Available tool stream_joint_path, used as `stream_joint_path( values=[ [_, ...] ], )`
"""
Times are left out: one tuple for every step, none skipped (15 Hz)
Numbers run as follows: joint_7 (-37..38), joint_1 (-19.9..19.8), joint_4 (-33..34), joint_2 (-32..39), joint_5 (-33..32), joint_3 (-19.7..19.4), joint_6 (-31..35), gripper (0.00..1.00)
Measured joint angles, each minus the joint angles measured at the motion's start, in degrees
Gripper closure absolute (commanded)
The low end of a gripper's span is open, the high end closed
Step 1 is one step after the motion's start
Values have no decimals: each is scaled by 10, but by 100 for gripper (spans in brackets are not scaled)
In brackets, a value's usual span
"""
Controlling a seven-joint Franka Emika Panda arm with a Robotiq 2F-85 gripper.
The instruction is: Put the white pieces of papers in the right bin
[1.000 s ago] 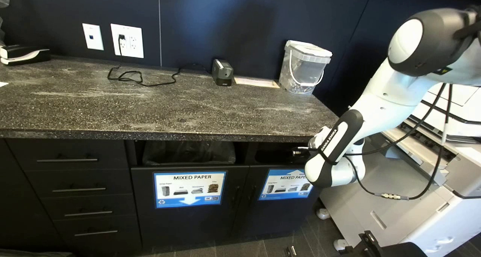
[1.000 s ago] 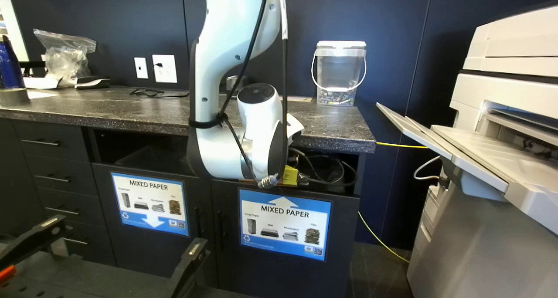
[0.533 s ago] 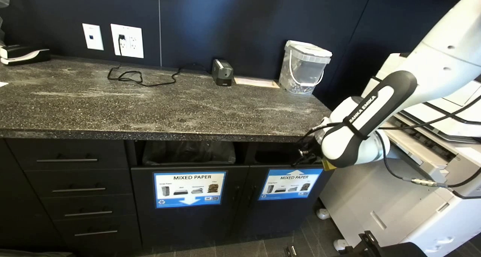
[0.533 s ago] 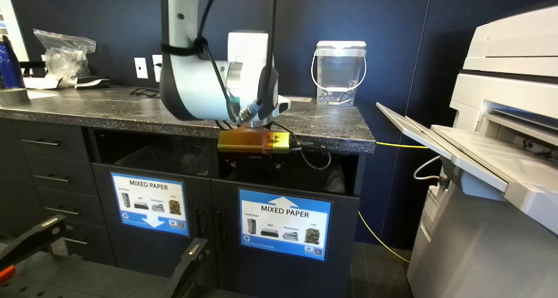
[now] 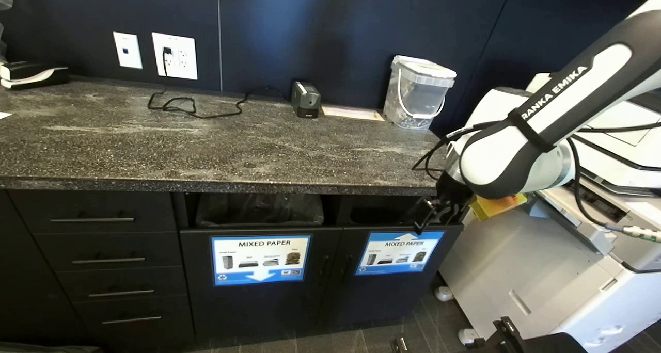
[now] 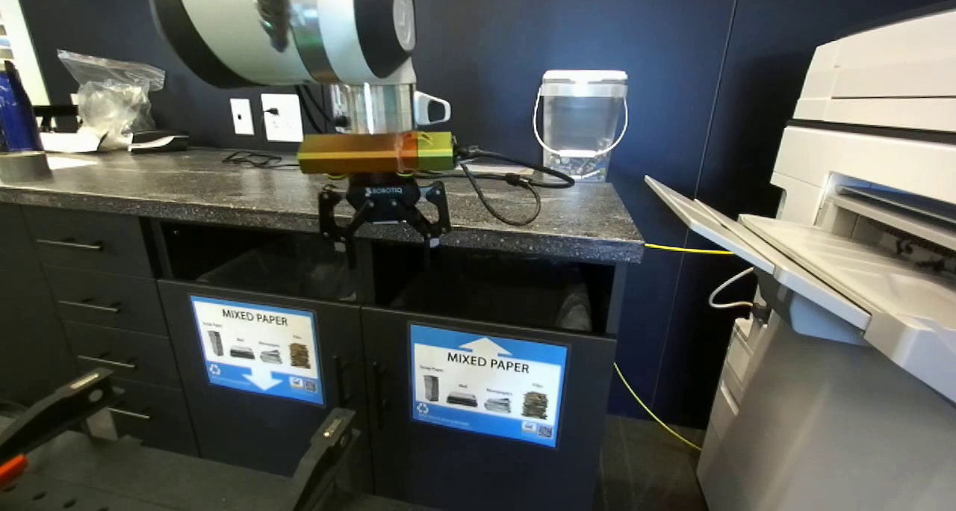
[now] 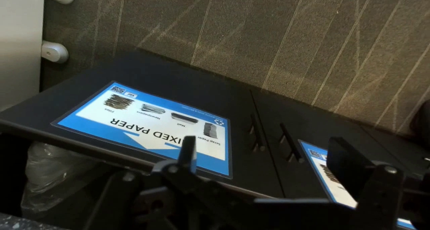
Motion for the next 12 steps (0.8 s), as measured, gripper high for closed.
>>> stream_joint_path(
  values=[
    [-30, -15, -15, -25, 39, 31, -10, 0],
    [-66, -27, -28, -45, 86, 62, -14, 0],
    [-102, -36, -38, -61, 135, 89, -18, 0],
    [-133, -38, -45, -76, 186, 111, -22, 0],
    [-159, -38, -50, -91, 233, 127, -30, 0],
    [-183, -34, -51, -108, 276, 139, -45, 0],
    [-204, -28, -48, -129, 310, 145, -68, 0],
    [-224, -19, -48, -153, 345, 146, -91, 0],
    [-243, -9, -50, -182, 377, 144, -115, 0],
    [-252, 0, -49, -213, 395, 141, -146, 0],
    [-253, 8, -47, -245, 403, 135, -180, 0],
    [-250, 35, -48, -276, 397, 107, -212, 0]
  ],
)
